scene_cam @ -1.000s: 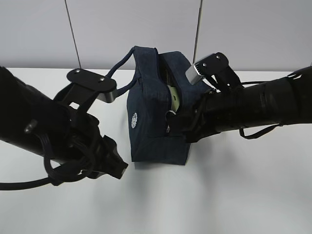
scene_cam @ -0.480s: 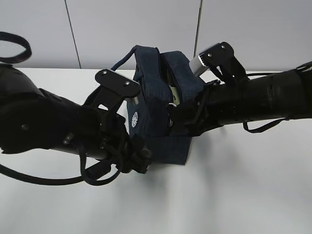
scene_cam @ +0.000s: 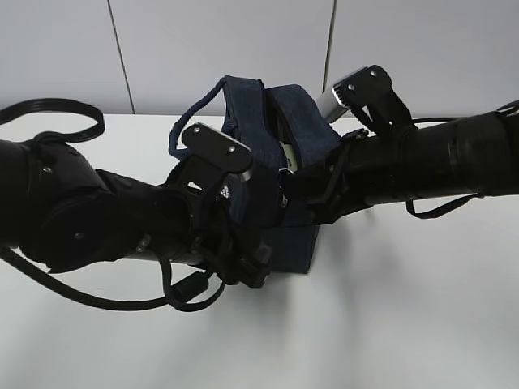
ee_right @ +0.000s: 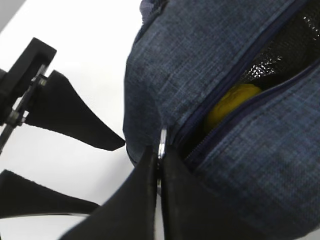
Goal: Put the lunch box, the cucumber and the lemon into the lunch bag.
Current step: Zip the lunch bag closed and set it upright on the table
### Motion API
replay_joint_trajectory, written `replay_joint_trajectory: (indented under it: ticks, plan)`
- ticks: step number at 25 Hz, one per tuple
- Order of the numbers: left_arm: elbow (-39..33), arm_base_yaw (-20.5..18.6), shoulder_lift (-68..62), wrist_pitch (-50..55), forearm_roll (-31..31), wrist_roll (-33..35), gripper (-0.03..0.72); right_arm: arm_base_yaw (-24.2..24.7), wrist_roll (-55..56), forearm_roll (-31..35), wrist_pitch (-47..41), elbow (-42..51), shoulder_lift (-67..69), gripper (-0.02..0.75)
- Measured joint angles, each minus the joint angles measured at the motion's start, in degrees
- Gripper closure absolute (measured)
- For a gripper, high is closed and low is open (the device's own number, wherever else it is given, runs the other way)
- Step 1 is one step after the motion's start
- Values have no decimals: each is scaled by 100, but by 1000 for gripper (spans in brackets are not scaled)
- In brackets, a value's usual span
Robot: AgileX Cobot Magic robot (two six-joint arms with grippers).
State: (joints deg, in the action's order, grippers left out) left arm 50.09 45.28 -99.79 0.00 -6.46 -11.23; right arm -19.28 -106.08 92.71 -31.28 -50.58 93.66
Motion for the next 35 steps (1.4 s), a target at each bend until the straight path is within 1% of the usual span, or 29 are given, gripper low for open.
replay_joint_trajectory:
  ticks: [6, 10, 11, 13, 15, 17, 18, 19, 21, 26, 31, 35]
  plan:
    - [0, -208, -107, -459, 0, 0, 280, 0, 0, 0, 0, 0, 0, 738]
    - [0, -223, -310, -858, 28, 0, 283, 0, 0, 0, 0, 0, 0, 738]
    - [0, -223, -357, -914, 42, 0, 295, 0, 0, 0, 0, 0, 0, 738]
    - [0, -223, -403, -1026, 101, 0, 357, 0, 0, 0, 0, 0, 0, 738]
    - [0, -236, -413, -1104, 133, 0, 486, 0, 0, 0, 0, 0, 0, 738]
    - [0, -236, -413, -1143, 148, 0, 597, 0, 0, 0, 0, 0, 0, 738]
    - [0, -236, -413, -1143, 164, 0, 635, 0, 0, 0, 0, 0, 0, 738]
    - [0, -236, -413, -1143, 194, 3, 656, 0, 0, 0, 0, 0, 0, 738]
    - [0, -236, -413, -1143, 219, 3, 672, 0, 0, 0, 0, 0, -17, 738]
    - [0, -236, -413, -1078, 240, 3, 679, 0, 0, -14, 0, -50, -120, 738]
    - [0, -236, -413, -1016, 240, 3, 681, 0, 0, -28, 47, -311, -120, 738]
    - [0, -236, -413, -1008, 240, 3, 681, 0, 0, -50, 300, -581, -120, 738]
